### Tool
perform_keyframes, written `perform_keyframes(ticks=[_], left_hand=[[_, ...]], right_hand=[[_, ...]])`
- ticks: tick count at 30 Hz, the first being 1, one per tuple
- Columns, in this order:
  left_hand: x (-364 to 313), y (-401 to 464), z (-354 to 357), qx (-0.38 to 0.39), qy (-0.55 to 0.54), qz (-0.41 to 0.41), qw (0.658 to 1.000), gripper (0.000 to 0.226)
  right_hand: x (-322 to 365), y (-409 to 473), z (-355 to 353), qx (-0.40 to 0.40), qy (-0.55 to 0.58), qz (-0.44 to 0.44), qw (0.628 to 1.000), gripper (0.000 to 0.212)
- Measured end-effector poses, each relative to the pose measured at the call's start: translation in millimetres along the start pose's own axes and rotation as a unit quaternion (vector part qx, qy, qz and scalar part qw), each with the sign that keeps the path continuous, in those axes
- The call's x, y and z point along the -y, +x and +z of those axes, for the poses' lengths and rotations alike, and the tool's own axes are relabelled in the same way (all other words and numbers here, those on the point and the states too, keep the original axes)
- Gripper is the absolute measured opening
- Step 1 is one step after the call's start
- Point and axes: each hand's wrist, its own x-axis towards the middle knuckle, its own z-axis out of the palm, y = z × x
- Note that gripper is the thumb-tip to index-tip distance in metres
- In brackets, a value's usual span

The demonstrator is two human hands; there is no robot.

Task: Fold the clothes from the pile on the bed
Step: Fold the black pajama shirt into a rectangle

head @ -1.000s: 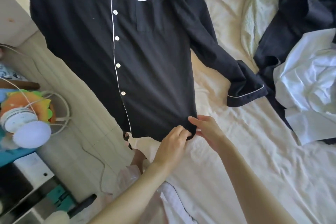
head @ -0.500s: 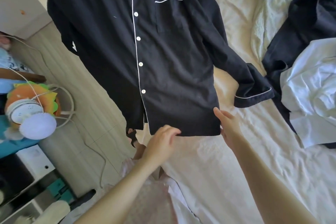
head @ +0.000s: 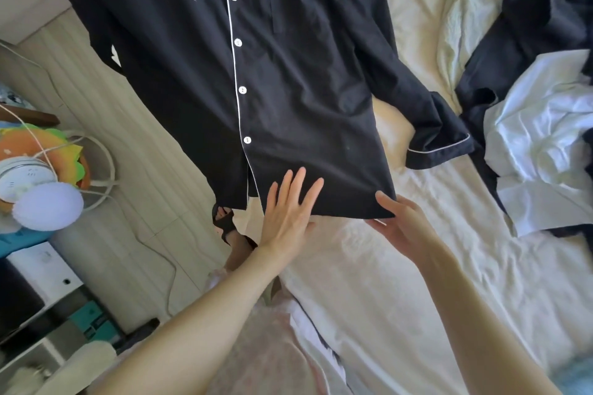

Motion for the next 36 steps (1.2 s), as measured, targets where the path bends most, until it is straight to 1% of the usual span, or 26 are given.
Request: perform_keyframes(ticks=[1,3,5,6,8,10,12,14,16,18,19,20,22,23,25,27,28,29,31,34,35,36], left_hand=[[-7,4,2,0.006,0.018,0.001,1.0,0.083],[-16,12,5,0.016,0.056,0.004,0.998,0.083],[-19,17,5,0.0,0.064,-0.002,0.998,0.073],[-19,19,3,-0.016,0.056,0.001,0.998,0.063],[-16,22,-2,-0.055,0.044,0.031,0.997,0.044],[-8,21,-7,-0.093,0.035,0.056,0.993,0.034],[2,14,-11,-0.106,0.033,0.061,0.992,0.033],[9,3,-13,-0.107,0.028,0.069,0.992,0.035],[7,-8,-13,-0.1,0.026,0.08,0.991,0.037],[-1,-10,-13,-0.097,0.029,0.082,0.991,0.037],[-6,-8,-13,-0.092,0.031,0.081,0.992,0.036],[-9,-6,-13,-0.083,0.037,0.079,0.993,0.036],[-13,0,-13,-0.055,0.051,0.069,0.995,0.035],[-12,1,-12,-0.038,0.055,0.062,0.996,0.036],[-10,2,-10,-0.003,0.053,0.045,0.998,0.034],[-8,1,-9,0.022,0.05,0.031,0.998,0.03],[-9,0,-11,0.022,0.046,0.031,0.998,0.029],[-10,-1,-13,0.013,0.039,0.038,0.998,0.028],[-15,-4,-19,-0.019,0.011,0.063,0.998,0.026],[-22,-8,-19,-0.064,-0.026,0.095,0.993,0.024],[-25,-8,-16,-0.049,-0.023,0.097,0.994,0.025],[-27,-8,-13,-0.014,-0.011,0.091,0.996,0.028]], right_hand=[[0,0,1,-0.003,-0.007,-0.008,1.0,0.022],[0,2,1,-0.011,0.015,-0.023,1.0,0.019],[-1,6,-1,-0.017,0.04,-0.045,0.998,0.007],[-1,6,-1,-0.02,0.053,-0.059,0.997,0.006],[-2,9,-4,-0.038,0.06,-0.094,0.993,0.026],[0,10,-8,-0.083,0.047,-0.13,0.987,0.029],[6,8,-13,-0.132,-0.005,-0.166,0.977,0.019],[13,6,-20,-0.184,-0.072,-0.199,0.96,0.007],[18,6,-25,-0.232,-0.192,-0.233,0.925,0.017],[19,7,-27,-0.251,-0.312,-0.252,0.881,0.033],[19,10,-28,-0.252,-0.333,-0.242,0.876,0.039],[19,14,-29,-0.25,-0.331,-0.211,0.885,0.045],[25,24,-30,-0.233,-0.271,-0.102,0.928,0.048],[28,29,-31,-0.215,-0.243,-0.055,0.945,0.044],[35,35,-32,-0.174,-0.219,0.014,0.96,0.031],[40,36,-32,-0.146,-0.209,0.039,0.966,0.02],[41,35,-33,-0.144,-0.211,0.034,0.966,0.018],[42,32,-34,-0.152,-0.209,0.016,0.966,0.02],[42,23,-38,-0.177,-0.206,-0.05,0.961,0.024],[38,10,-45,-0.225,-0.241,-0.138,0.934,0.019],[37,9,-47,-0.241,-0.249,-0.143,0.927,0.018],[35,10,-49,-0.255,-0.253,-0.133,0.924,0.016]])
